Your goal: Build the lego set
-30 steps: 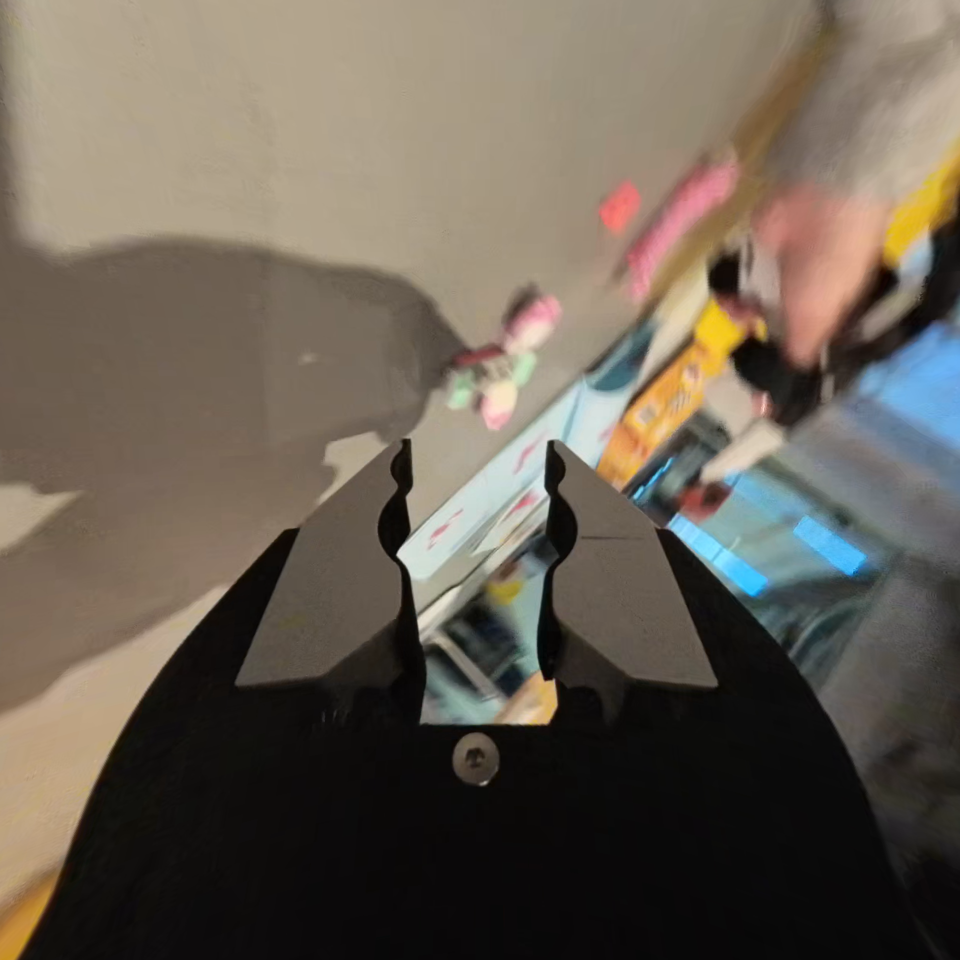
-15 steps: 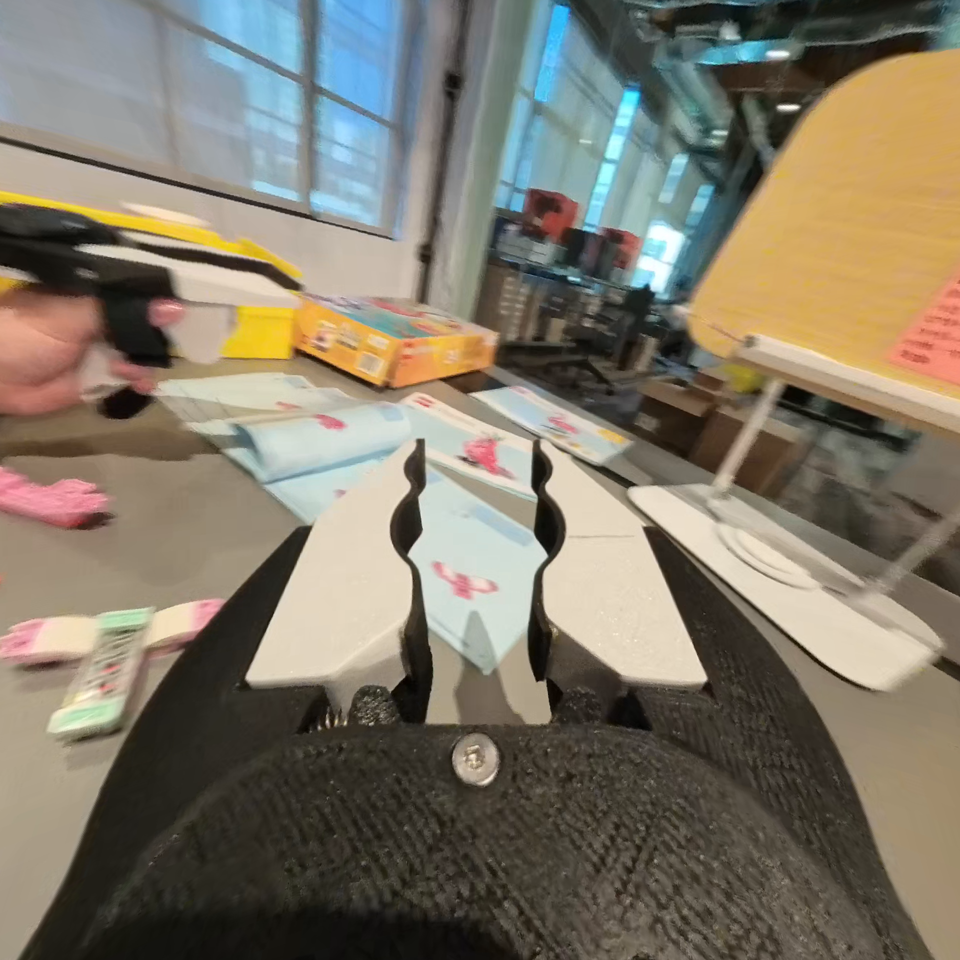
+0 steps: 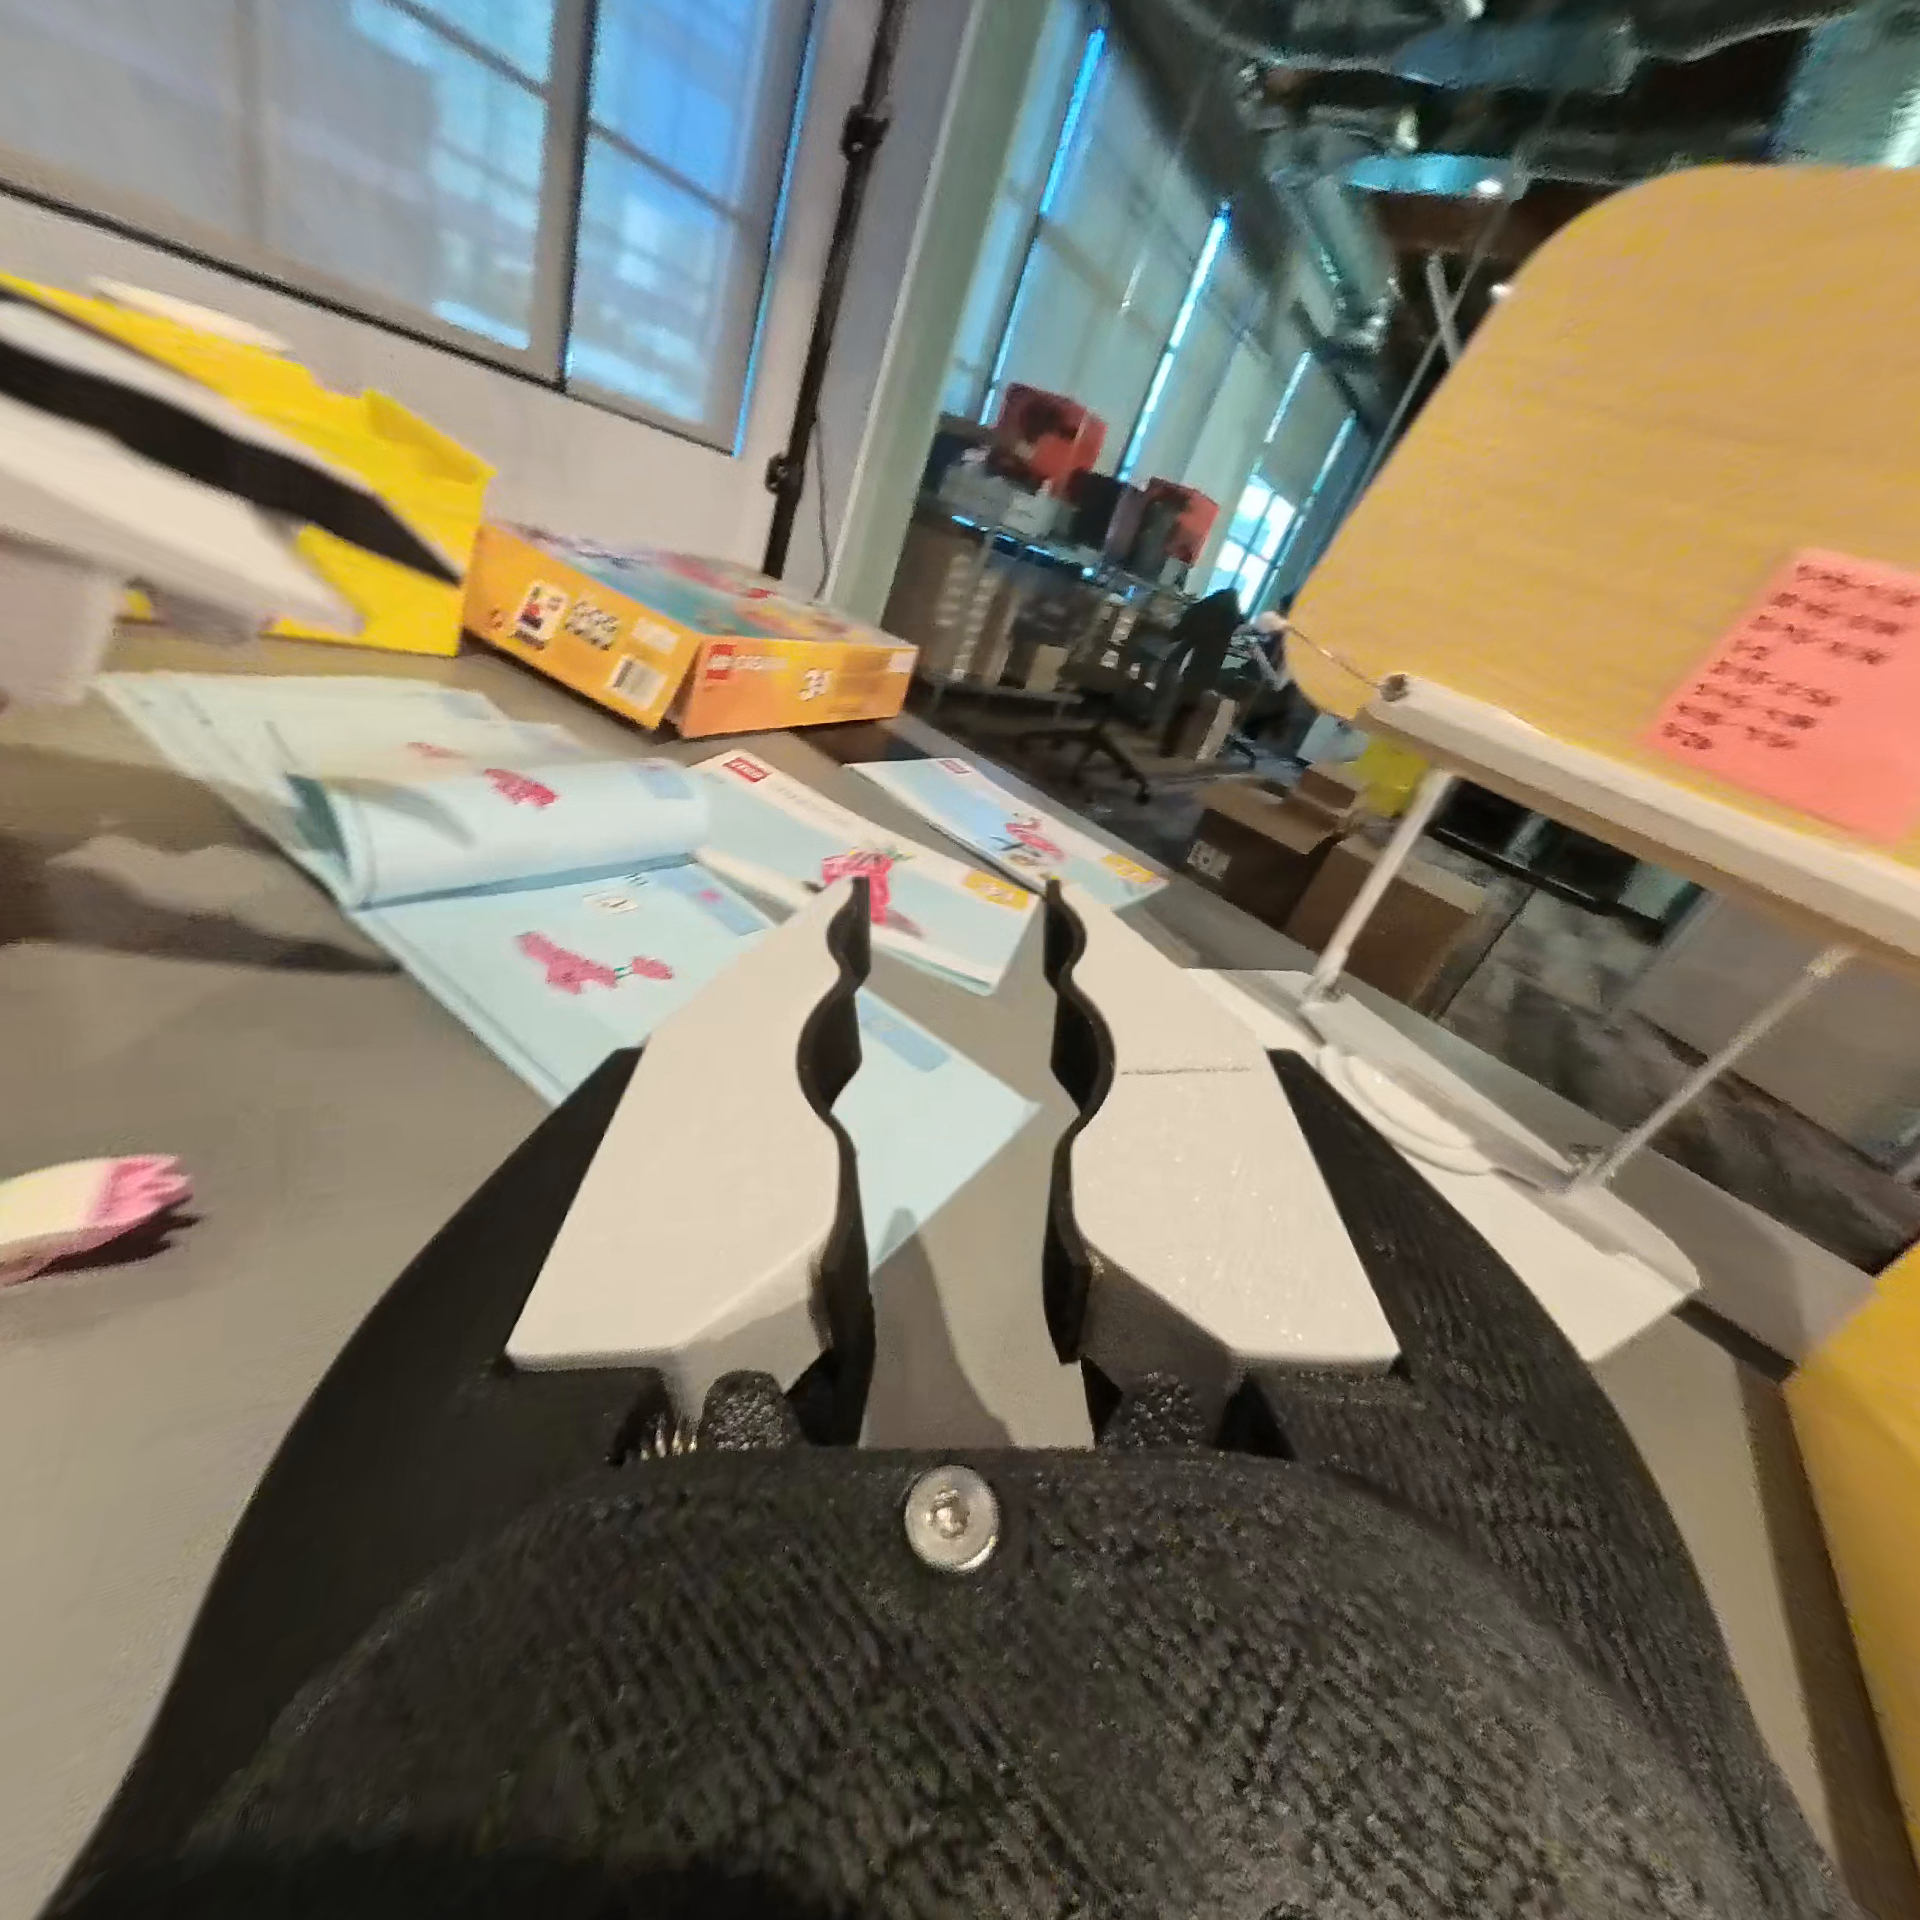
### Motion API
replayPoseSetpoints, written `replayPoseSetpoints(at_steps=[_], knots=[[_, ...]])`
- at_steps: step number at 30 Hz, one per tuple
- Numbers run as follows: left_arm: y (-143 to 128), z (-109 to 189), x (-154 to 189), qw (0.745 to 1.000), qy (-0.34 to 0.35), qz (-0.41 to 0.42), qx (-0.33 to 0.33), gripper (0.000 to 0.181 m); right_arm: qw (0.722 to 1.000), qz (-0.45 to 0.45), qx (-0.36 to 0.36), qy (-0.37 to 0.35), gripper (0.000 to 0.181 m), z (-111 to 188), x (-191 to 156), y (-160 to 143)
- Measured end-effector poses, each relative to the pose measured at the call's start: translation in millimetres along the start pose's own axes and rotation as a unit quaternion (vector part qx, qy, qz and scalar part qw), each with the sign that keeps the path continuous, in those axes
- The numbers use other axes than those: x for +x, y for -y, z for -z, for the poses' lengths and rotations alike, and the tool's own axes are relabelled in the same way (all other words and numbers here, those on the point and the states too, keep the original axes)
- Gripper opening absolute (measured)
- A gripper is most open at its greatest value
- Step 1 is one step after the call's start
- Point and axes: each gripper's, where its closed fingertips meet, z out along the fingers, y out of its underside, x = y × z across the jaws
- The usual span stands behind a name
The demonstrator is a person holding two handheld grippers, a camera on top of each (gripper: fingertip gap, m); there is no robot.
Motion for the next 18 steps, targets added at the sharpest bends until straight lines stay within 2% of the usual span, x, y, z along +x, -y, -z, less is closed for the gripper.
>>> replayPoseSetpoints(at_steps=[4, 7, 9, 12, 14, 16, 18], knots=[[-21.6, -10.2, 19.9, 0.998, -0.013, -0.025, -0.05, 0.044, 0.999, -0.023, 0.002, -0.024, 0.027, -4.0, 24.4, -6.2], [-23.3, -17.8, 32.1, 0.995, -0.015, -0.05, -0.079, 0.048, 0.998, -0.053, 0.012, -0.038, 0.025, -3.5, 41.2, -8.3], [-16.8, -29.6, 32.5, 0.994, 0.007, -0.061, -0.093, 0.064, 0.996, -0.08, 0.025, -0.044, 0.025, -1.6, 50.2, -7.5], [-16.4, -59.0, 56.4, 0.986, -0.05, -0.064, -0.149, 0.084, 0.992, -0.11, 0.036, -0.052, 0.025, 0.5, 60.7, -8.3], [-23.3, -80.7, 70.6, 0.973, -0.095, -0.077, -0.195, 0.085, 0.99, -0.12, 0.043, -0.057, 0.024, 2.6, 64.8, -7.3], [-31.2, -101.2, 76.6, 0.962, -0.122, -0.095, -0.225, 0.071, 0.989, -0.126, 0.048, -0.057, 0.024, 4.0, 66.0, -6.1], [-40.4, -117.2, 79.8, 0.952, -0.142, -0.098, -0.254, 0.067, 0.989, -0.125, 0.05, -0.058, 0.023, 4.8, 66.2, -5.5]])
